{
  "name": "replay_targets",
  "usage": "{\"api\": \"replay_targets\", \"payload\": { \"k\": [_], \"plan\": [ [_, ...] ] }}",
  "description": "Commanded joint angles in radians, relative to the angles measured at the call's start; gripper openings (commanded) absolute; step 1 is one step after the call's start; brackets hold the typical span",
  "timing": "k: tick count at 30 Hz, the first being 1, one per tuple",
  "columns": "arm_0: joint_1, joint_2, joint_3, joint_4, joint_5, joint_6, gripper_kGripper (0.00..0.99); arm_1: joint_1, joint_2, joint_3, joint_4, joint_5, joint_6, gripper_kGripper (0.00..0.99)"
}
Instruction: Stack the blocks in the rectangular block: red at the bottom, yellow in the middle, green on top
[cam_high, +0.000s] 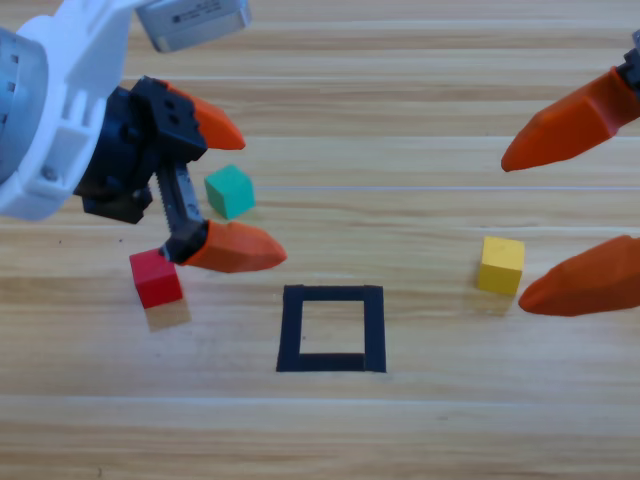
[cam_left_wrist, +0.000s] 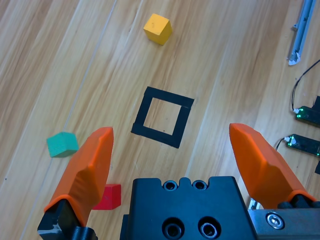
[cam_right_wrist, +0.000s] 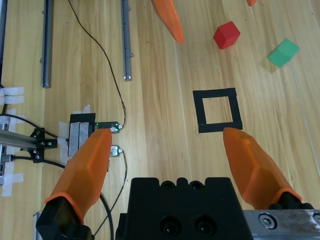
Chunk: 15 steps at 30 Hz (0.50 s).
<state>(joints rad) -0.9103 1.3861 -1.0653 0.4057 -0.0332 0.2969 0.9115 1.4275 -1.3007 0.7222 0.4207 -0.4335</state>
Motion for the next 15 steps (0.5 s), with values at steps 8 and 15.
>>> {"api": "replay_targets", "payload": {
  "k": [8, 15],
  "plan": [
    [-0.024, 0.021, 0.004, 0.008, 0.021, -0.019, 0.99, 0.027, 0.037, 0.031, 0.011, -0.016, -0.004, 0.983],
    [-0.022, 0.045, -0.056, 0.048, 0.153, -0.196, 0.99, -0.086, 0.013, 0.034, 0.011, -0.174, 0.176, 0.985]
  ]
}}
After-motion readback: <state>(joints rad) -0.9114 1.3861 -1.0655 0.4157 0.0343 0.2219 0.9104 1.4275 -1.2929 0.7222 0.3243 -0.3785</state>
